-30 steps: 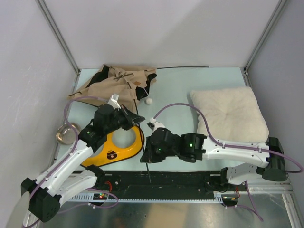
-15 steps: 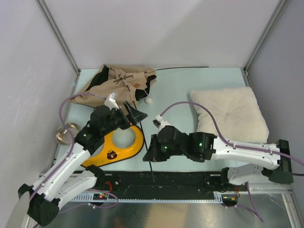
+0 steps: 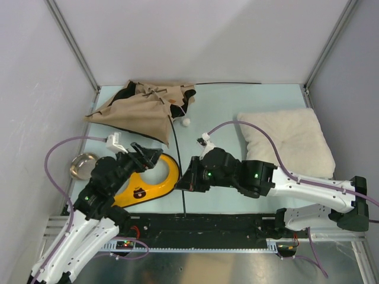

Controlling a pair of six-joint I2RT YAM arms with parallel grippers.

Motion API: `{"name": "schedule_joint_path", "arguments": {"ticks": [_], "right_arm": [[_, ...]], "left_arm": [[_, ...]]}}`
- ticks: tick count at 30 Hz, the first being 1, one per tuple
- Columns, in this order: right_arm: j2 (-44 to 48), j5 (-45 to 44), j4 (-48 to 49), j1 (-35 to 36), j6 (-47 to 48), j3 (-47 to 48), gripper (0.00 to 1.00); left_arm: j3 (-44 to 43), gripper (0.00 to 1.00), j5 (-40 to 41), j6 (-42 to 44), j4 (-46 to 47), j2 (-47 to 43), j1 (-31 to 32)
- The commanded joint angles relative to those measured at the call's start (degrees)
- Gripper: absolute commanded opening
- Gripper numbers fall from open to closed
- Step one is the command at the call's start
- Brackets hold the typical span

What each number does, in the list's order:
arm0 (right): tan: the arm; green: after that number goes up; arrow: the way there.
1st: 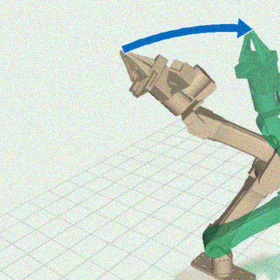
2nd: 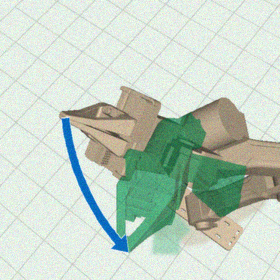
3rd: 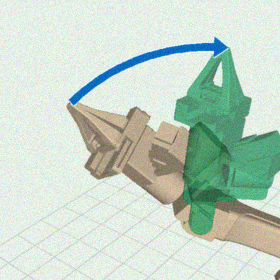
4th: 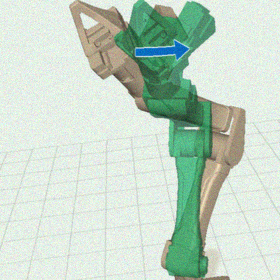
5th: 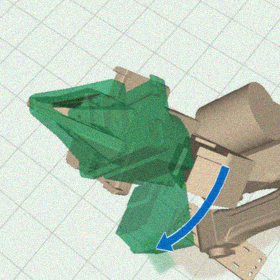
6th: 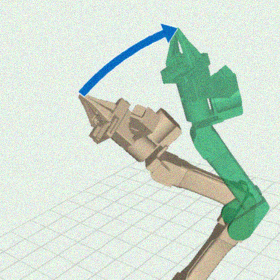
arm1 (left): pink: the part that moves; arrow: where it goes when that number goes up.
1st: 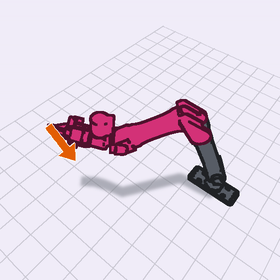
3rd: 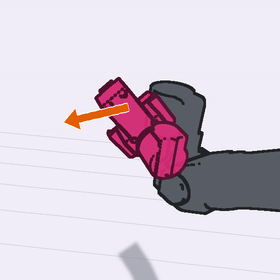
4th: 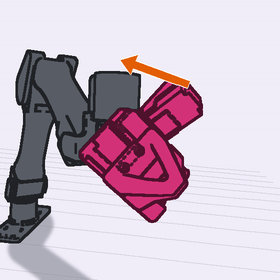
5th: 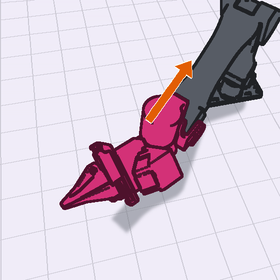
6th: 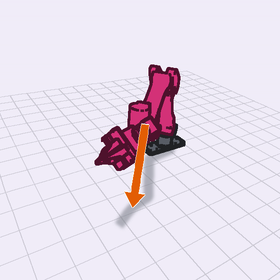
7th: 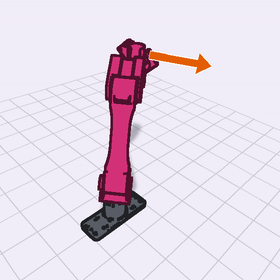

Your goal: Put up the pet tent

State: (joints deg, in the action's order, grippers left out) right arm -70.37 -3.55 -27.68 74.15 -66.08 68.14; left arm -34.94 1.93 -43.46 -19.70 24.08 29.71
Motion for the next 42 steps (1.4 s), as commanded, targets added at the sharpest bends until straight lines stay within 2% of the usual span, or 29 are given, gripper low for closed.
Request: {"name": "schedule_joint_path", "arguments": {"ticks": [1, 6, 10, 14, 18, 20, 21, 26, 31, 33, 42], "right_arm": [[1.66, -2.10, 4.65, -1.36, -2.15, 3.75, 0.00], [1.30, -0.82, 5.27, -2.19, -4.28, 4.46, 0.00], [1.08, 0.26, 5.89, -2.97, -5.64, 4.62, 0.00], [0.75, 0.96, 6.39, -3.48, -7.01, 4.63, 0.00], [0.19, 1.69, 7.09, -3.71, -7.90, 4.63, 0.00], [-0.22, 2.21, 7.83, -3.78, -8.20, 4.63, 0.00], [-0.39, 2.53, 8.22, -3.81, -8.32, 4.63, 0.00], [-1.27, 4.15, 9.19, -3.75, -9.01, 4.63, 0.00], [-1.41, 4.78, 9.81, -3.87, -9.02, 4.84, 0.00], [-1.67, 5.11, 9.86, -4.04, -8.94, 5.04, 0.00], [-2.03, 6.43, 9.68, -4.73, -8.78, 5.13, 0.00]], "left_arm": [[3.98, 0.83, 5.68, 2.21, 1.52, 4.61, 0.62], [6.40, 0.89, 9.34, 6.41, 9.65, 10.74, 2.82], [10.28, 0.89, 10.44, 8.54, 20.10, 14.94, 4.67], [14.31, 0.80, 12.16, 10.22, 30.58, 17.30, 5.70], [15.02, 0.67, 16.29, 13.31, 34.62, 20.24, 5.96], [15.15, 0.65, 16.93, 15.16, 37.06, 21.24, 6.01], [15.16, 0.65, 16.94, 16.04, 38.44, 21.83, 6.03], [14.85, 0.78, 15.30, 19.12, 44.02, 27.10, 6.12], [14.02, 0.78, 16.38, 19.30, 46.88, 32.92, 6.29], [13.62, 0.75, 17.80, 19.19, 47.86, 34.78, 6.34], [11.23, 0.46, 22.54, 18.70, 49.67, 40.22, 6.39]]}}
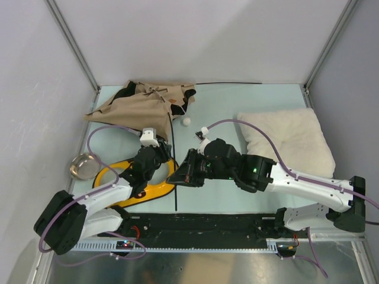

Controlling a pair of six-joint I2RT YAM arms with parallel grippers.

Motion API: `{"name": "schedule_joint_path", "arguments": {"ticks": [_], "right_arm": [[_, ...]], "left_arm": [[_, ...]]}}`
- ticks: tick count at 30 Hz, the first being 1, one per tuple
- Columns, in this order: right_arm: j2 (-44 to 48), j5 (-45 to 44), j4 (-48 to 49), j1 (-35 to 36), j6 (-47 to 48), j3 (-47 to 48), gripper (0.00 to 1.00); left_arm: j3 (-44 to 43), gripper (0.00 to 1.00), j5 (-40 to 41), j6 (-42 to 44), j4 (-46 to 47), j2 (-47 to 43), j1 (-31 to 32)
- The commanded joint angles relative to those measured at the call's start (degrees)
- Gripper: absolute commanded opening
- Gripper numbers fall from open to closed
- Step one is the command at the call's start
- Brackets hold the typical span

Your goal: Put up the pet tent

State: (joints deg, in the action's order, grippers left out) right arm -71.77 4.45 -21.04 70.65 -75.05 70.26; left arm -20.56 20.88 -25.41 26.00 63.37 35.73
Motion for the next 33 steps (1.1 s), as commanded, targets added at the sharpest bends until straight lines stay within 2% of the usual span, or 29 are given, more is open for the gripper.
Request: {"name": "schedule_joint_path", "arguments": {"ticks": [1, 10, 21, 23, 26, 28, 33], "right_arm": [[-0.64, -1.51, 2.98, -1.31, 0.26, 2.98, 0.00], [-0.89, -1.02, 2.70, -1.85, 0.86, 2.97, 0.00], [-0.79, -2.84, 0.91, -1.72, 1.74, 2.82, 0.00], [-0.91, -2.57, 1.20, -1.61, 1.30, 2.81, 0.00], [-1.19, -1.50, 1.93, -1.37, -1.01, 2.82, 0.00], [-1.49, -1.07, 2.40, -0.97, -2.42, 2.83, 0.00], [-2.03, -0.95, 3.64, -0.09, -4.36, 2.83, 0.00]], "left_arm": [[-3.30, 0.42, 3.35, 0.68, 3.97, 1.16, 0.39], [-4.40, 0.03, 1.25, 2.53, 3.98, 2.15, 0.36], [-2.98, 0.00, -0.91, 3.58, 4.00, 0.03, 0.39], [-2.97, 0.07, -1.48, 3.52, 3.98, 0.22, 0.40], [-3.42, 0.26, -2.42, 3.67, 4.01, 1.21, 0.40], [-3.96, 0.35, -2.64, 3.89, 4.05, 2.01, 0.35], [-5.23, 0.44, -2.79, 4.59, 4.53, 3.47, 0.37]]}}
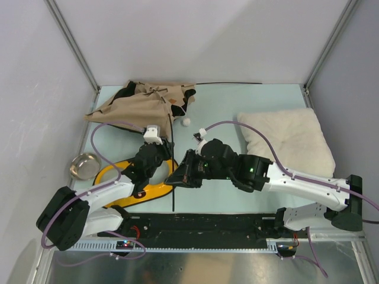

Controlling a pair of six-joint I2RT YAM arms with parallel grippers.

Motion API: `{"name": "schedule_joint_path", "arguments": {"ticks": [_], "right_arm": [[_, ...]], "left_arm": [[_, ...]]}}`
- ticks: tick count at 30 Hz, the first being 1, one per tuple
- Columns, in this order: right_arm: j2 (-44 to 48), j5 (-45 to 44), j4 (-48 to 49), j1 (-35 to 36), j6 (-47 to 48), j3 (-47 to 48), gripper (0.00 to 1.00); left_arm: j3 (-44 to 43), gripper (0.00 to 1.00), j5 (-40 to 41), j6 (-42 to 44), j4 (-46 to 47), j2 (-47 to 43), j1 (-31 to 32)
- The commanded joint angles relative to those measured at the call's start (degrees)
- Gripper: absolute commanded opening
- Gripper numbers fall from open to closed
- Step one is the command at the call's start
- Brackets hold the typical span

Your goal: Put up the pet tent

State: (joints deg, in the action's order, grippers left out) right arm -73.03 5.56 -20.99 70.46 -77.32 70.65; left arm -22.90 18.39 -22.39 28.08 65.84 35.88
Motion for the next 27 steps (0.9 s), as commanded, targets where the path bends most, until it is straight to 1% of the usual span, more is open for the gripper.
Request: {"name": "schedule_joint_path", "arguments": {"ticks": [1, 4, 7, 9, 14, 15, 17, 21, 23, 26, 27], "right_arm": [[-0.78, -2.10, 3.90, 0.16, -2.38, 2.41, 0.00], [-0.64, -2.30, 4.63, 0.36, -2.88, 2.43, 0.00], [-0.43, -2.55, 4.87, 0.27, -3.00, 2.59, 0.00], [-0.35, -2.63, 5.01, 0.29, -3.01, 2.66, 0.00], [-0.43, -2.63, 5.33, 0.21, -3.06, 2.82, 0.00], [-0.39, -2.65, 5.34, 0.21, -3.04, 2.82, 0.00], [-0.34, -2.75, 5.43, 0.14, -3.02, 2.82, 0.00], [-0.32, -2.91, 5.25, 0.20, -3.35, 2.82, 0.00], [-0.32, -2.92, 5.24, 0.21, -3.54, 2.87, 0.00], [-0.27, -3.09, 5.30, 0.19, -3.66, 2.83, 0.00], [-0.27, -3.18, 5.24, 0.11, -3.64, 2.87, 0.00]], "left_arm": [[-3.05, 0.44, 0.10, 1.65, 2.48, 1.33, 0.19], [-3.33, 0.43, 1.54, 1.85, 2.53, 2.52, 0.24], [-3.27, 0.37, 2.45, 1.72, 2.51, 3.52, 0.26], [-3.18, 0.35, 2.57, 1.40, 2.51, 4.06, 0.20], [-2.28, 0.44, 3.56, 0.22, 2.51, 4.84, 0.22], [-2.13, 0.44, 3.92, 0.01, 2.55, 4.92, 0.23], [-1.91, 0.42, 4.61, -0.28, 2.59, 5.02, 0.24], [-1.81, 0.32, 5.65, -0.49, 3.10, 4.75, 0.20], [-1.85, 0.25, 5.94, -0.29, 3.43, 4.69, 0.23], [-1.96, 0.06, 5.69, 0.40, 3.62, 4.61, 0.23], [-1.84, 0.03, 5.60, 0.50, 3.60, 4.49, 0.24]]}}
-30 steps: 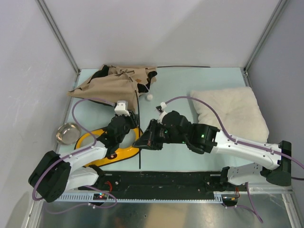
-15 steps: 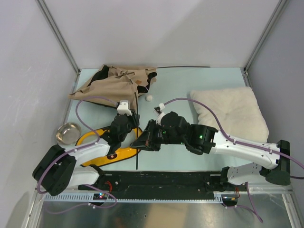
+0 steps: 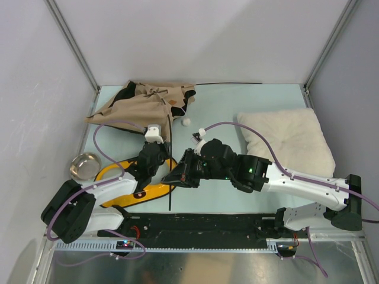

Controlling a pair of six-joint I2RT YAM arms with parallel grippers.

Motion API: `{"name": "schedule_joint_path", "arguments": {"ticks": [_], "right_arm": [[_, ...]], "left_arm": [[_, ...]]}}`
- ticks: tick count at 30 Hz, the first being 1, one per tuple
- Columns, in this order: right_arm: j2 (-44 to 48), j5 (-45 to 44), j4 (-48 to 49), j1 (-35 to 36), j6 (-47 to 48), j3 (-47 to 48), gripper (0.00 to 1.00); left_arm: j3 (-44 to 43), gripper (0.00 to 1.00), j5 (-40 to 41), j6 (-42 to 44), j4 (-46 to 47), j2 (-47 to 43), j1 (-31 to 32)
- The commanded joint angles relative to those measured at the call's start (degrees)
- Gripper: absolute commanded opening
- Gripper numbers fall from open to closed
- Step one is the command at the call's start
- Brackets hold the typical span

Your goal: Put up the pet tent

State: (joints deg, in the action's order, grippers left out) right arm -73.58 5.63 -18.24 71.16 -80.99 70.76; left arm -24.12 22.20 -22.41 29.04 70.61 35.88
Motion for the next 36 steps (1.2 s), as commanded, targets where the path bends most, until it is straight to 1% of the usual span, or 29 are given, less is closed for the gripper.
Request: {"name": "schedule_joint_path", "arguments": {"ticks": [1, 5, 7, 12, 15, 19, 25, 29, 34, 36], "right_arm": [[0.32, -3.38, 2.45, -0.63, 0.08, 2.74, 0.00], [0.37, -4.62, 2.23, -0.63, 1.24, 2.72, 0.00], [0.61, -6.52, 1.78, -0.44, 2.65, 2.67, 0.00], [2.49, -13.09, 2.10, 0.45, 7.55, 1.51, 0.00], [4.52, -16.61, 2.60, 0.77, 9.88, -0.30, 0.00], [6.25, -19.21, 4.28, 0.57, 12.15, -2.83, 0.00], [6.02, -20.10, 7.39, 0.55, 15.66, -4.09, 0.00], [6.12, -20.92, 9.31, 0.56, 17.81, -4.91, 0.00], [6.27, -22.66, 9.67, 0.59, 20.30, -5.46, 0.00], [6.33, -23.53, 9.22, 0.94, 20.93, -5.48, 0.00]], "left_arm": [[-0.46, 0.02, 1.75, 0.70, 2.62, -0.37, 0.24], [1.02, 0.00, 0.11, 1.57, 2.62, -2.10, 0.20], [2.22, 0.00, -2.62, 2.28, 2.61, -4.22, 0.19], [6.49, 0.00, -9.53, 2.91, 1.25, -13.30, 0.18], [9.04, 0.00, -12.16, 2.90, -0.53, -19.56, 0.12], [9.75, 0.00, -14.60, 3.00, -3.93, -24.85, 0.06], [9.70, 0.00, -20.66, 3.38, -5.59, -27.52, -0.01], [10.18, 0.00, -23.28, 2.69, -6.79, -29.00, 0.02], [11.09, 0.00, -22.74, 1.14, -7.90, -30.71, 0.02], [11.02, 0.00, -20.31, 0.44, -8.42, -30.86, -0.01]]}}
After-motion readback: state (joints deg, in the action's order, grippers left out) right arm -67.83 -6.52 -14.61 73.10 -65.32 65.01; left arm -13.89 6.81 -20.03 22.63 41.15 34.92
